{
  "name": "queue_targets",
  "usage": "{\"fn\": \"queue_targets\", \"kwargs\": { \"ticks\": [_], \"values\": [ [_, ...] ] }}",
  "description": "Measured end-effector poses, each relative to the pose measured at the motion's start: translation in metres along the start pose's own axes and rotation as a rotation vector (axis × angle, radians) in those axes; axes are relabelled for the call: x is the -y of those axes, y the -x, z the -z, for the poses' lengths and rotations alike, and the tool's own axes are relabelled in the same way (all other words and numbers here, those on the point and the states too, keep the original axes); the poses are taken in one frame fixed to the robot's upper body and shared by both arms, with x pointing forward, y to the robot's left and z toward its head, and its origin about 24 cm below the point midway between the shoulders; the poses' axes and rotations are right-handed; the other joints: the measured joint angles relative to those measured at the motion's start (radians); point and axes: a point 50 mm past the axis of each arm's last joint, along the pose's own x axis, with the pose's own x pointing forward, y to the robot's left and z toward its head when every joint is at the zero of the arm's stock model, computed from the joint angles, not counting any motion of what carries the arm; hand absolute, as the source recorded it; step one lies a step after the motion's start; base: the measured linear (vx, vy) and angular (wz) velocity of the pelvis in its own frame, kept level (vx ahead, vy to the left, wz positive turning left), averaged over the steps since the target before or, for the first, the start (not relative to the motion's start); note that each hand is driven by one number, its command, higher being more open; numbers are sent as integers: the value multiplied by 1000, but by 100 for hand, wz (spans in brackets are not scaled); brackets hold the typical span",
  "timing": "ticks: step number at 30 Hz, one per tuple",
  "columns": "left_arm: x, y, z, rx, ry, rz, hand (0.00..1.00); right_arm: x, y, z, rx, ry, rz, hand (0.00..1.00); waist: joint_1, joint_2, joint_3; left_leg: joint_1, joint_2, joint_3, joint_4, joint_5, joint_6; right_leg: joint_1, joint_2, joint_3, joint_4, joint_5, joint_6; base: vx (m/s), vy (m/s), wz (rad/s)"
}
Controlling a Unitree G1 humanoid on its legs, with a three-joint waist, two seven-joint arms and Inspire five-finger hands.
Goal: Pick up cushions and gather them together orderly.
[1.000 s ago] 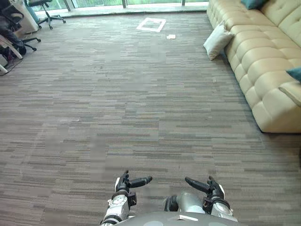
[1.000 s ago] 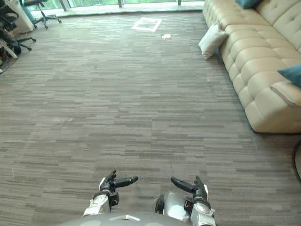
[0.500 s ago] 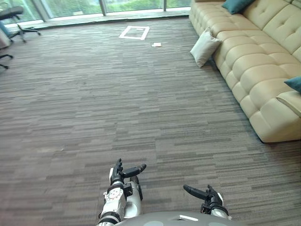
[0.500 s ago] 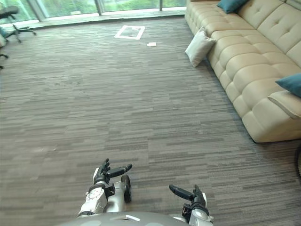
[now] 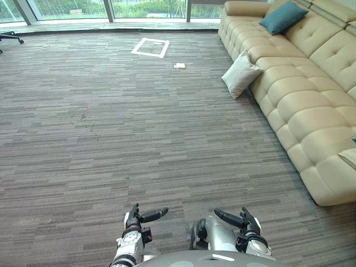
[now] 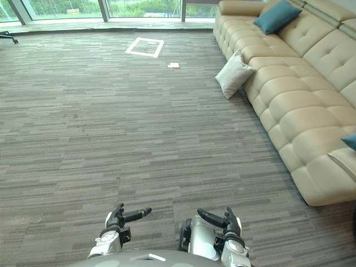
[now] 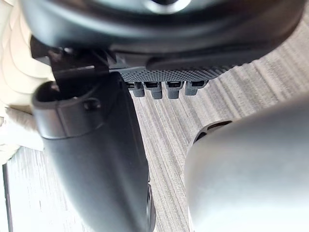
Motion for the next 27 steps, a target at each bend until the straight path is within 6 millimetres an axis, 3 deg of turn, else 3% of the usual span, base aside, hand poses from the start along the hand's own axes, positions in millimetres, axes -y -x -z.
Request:
{"fn": "queue_targets", "kwargs": {
  "ticks": [2, 3, 4, 5, 6, 7, 8, 10, 12, 15, 16, 18, 19, 20, 22, 23, 24, 25, 26, 27],
  "values": [
    [7, 1, 2, -5, -7, 25, 100, 1, 0, 0, -5, 4, 2, 100, -4, 7, -4, 8, 4, -5, 49, 25, -33, 30, -9, -12, 36, -78, -9, 521, -208, 32],
    [6, 1, 3, -6, -5, 22, 100, 1, 0, 1, -10, 16, -1, 100, -7, 15, -8, -24, 25, -26, 150, 26, -49, 70, 3, -28, 15, -109, -9, 704, -278, 34],
    [6, 1, 1, -1, -2, 21, 100, 1, 0, 3, -19, 18, -2, 100, -10, 15, -8, -103, 47, -60, 343, 38, -121, 116, 14, -44, -24, -119, -6, 573, -241, 32],
    [4, 1, -2, 13, 0, 19, 100, 2, 1, 4, -24, 24, 0, 100, -9, 21, -5, -197, 71, -90, 550, 90, -239, 164, 35, -51, -70, -119, -7, 422, -180, 21],
    [3, 0, -5, 25, 4, 14, 100, 3, 1, 4, -25, 30, 0, 100, -8, 26, -3, -246, 84, -94, 668, 102, -241, 191, 50, -51, -98, -118, -8, 310, -114, -1],
    [-2, 0, -9, 47, 38, -8, 100, 2, 1, 4, -26, 50, -5, 100, -4, 33, 3, -347, 121, -76, 898, 100, -237, 271, 82, -52, -162, -114, -13, 437, -101, -18],
    [-6, 1, -11, 61, 56, -25, 100, 0, 1, 6, -34, 68, -15, 100, -2, 27, 5, -395, 141, -46, 976, 95, -228, 326, 98, -46, -202, -113, -16, 353, -50, -34],
    [-13, 1, -17, 92, 80, -54, 100, -5, 2, 11, -51, 104, -39, 100, 8, 7, 8, -497, 160, 33, 970, 56, -153, 432, 110, -16, -293, -113, -22, 327, -24, -52],
    [-11, 2, -22, 126, 92, -52, 100, -6, 2, 11, -50, 113, -45, 100, 30, 10, 10, -565, 168, 101, 753, 15, -80, 506, 108, 36, -364, -102, -2, 419, 48, -75],
    [-12, 2, -28, 154, 94, -53, 100, -8, 2, 11, -53, 110, -44, 100, 50, 11, 14, -623, 157, 95, 463, 28, -61, 577, 98, 81, -428, -100, 20, 485, 149, -56],
    [-11, 1, -32, 162, 95, -54, 100, -9, 3, 13, -56, 107, -44, 100, 54, 3, 18, -642, 144, 83, 302, 69, -58, 612, 80, 100, -448, -123, 56, 397, 168, -47],
    [-12, 1, -32, 162, 92, -62, 100, -8, 4, 15, -63, 107, -33, 100, 55, 5, 15, -655, 139, 90, 202, 103, -43, 659, 62, 130, -461, -169, 98, 492, 247, -48],
    [-12, 1, -32, 162, 91, -62, 100, -7, 4, 16, -65, 107, -30, 100, 57, 6, 14, -655, 138, 93, 200, 121, -28, 676, 55, 142, -462, -186, 108, 626, 342, -52],
    [-13, 0, -35, 168, 86, -62, 100, -10, 5, 19, -76, 102, -34, 100, 65, -4, 8, -659, 126, 99, 241, 189, -10, 695, 31, 165, -460, -204, 117, 658, 366, -44],
    [-21, -1, -35, 160, 69, -77, 100, -15, 10, 32, -117, 88, -43, 100, 62, -54, -28, -677, 77, 108, 319, 235, 15, 673, -38, 210, -384, -194, 135, 780, 443, -28],
    [-26, -2, -36, 162, 57, -87, 100, -19, 13, 40, -145, 66, -49, 100, 62, -93, -43, -668, 35, 128, 358, 180, 24, 622, -91, 231, -249, -172, 162, 894, 518, -2],
    [-27, -3, -36, 153, 48, -88, 100, -21, 13, 39, -145, 56, -50, 100, 60, -104, -45, -638, 5, 139, 374, 129, 40, 551, -120, 264, -57, -98, 176, 633, 361, 6],
    [-27, -3, -35, 144, 45, -88, 100, -20, 13, 39, -144, 60, -52, 100, 59, -105, -45, -619, -7, 140, 372, 109, 47, 511, -129, 278, 36, -38, 175, 630, 361, 7],
    [-27, -4, -31, 118, 43, -93, 100, -17, 11, 33, -120, 75, -56, 100, 53, -101, -38, -548, -33, 143, 347, 68, 59, 393, -143, 304, 288, 69, 198, 477, 263, 2],
    [-27, -4, -27, 98, 41, -97, 100, -13, 10, 30, -104, 80, -51, 100, 53, -94, -33, -489, -44, 143, 319, 51, 59, 335, -147, 297, 397, 61, 190, 803, 384, -7]
  ]
}}
